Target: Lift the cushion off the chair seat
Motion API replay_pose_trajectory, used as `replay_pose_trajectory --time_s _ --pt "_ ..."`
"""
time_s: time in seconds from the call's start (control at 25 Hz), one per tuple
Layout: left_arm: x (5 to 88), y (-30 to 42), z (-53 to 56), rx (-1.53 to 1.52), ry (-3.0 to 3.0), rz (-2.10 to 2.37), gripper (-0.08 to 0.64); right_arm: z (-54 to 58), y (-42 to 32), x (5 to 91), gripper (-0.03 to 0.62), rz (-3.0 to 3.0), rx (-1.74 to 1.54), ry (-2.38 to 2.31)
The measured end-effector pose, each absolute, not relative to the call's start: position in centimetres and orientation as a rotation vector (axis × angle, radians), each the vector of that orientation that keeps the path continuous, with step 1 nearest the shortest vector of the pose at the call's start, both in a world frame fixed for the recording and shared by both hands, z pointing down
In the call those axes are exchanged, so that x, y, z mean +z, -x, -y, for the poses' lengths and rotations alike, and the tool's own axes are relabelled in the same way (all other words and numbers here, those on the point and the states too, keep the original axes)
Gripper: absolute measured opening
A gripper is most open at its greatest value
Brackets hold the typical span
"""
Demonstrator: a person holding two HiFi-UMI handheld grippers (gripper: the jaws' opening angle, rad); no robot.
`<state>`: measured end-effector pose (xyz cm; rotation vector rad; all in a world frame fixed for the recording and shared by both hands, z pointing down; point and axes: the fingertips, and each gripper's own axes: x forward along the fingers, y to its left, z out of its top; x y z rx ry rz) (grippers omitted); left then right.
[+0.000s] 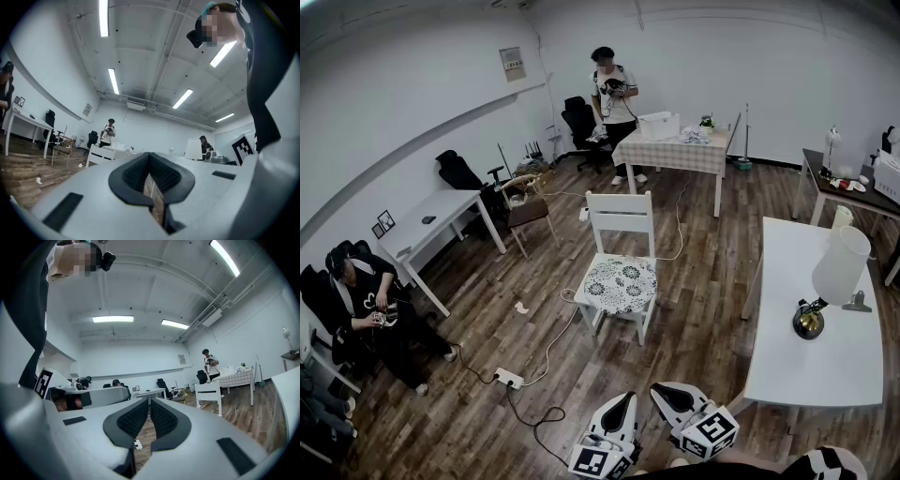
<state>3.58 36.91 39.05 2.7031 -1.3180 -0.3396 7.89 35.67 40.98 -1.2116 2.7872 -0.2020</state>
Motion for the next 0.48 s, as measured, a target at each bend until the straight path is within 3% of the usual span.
replay_pose_trajectory --time_s 0.48 --pt "38.8 -1.3 -37.5 -0.364 -2.708 1.327 0.000 -36.2 -6.2 40.8 0.032 -2.775 -0.188 1.231"
